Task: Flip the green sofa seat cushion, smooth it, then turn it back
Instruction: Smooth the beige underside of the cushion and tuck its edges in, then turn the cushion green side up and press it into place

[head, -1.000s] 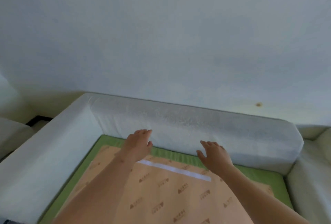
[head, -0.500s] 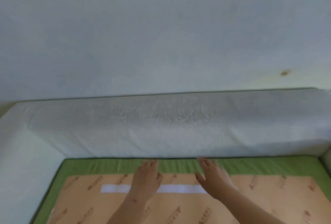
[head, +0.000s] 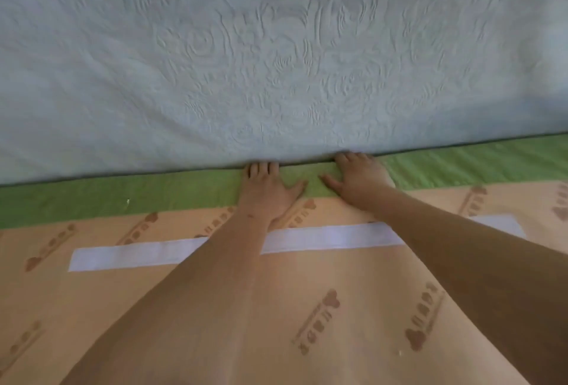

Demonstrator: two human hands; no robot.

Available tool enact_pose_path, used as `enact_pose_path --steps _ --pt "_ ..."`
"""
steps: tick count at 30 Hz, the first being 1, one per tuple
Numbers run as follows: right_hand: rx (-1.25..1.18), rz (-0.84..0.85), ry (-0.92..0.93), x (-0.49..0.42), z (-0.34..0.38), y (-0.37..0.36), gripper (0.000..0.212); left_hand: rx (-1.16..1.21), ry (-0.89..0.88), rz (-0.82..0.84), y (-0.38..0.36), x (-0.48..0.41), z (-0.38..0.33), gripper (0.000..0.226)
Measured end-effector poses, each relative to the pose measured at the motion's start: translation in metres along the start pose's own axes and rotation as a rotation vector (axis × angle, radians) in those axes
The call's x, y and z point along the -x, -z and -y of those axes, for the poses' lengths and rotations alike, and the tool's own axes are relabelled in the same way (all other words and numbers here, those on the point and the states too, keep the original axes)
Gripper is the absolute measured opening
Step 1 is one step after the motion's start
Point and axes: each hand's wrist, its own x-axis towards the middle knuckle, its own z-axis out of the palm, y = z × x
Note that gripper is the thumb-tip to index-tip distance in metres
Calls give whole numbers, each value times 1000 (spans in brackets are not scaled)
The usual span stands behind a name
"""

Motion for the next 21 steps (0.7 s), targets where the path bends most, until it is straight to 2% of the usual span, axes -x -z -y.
enact_pose_path --steps 2,6,11,14,17,21 --pt "59 -69 2 -7 2 -9 65 -12 -12 -23 -6 -10 0 92" --pt "26 -20 -17 0 10 12 62 11 -67 43 18 -11 1 82" --pt "-7 -70 -46 31 22 51 59 3 -104 -42 61 20 -2 76" --pt "12 -120 -64 75 34 109 61 -85 -121 -48 126 62 -9 79" --pt "9 -195 -60 132 48 171 59 -70 -130 -74 190 109 -19 78" --pt "-35 -191 -113 237 71 248 56 13 -67 139 288 183 -30 71"
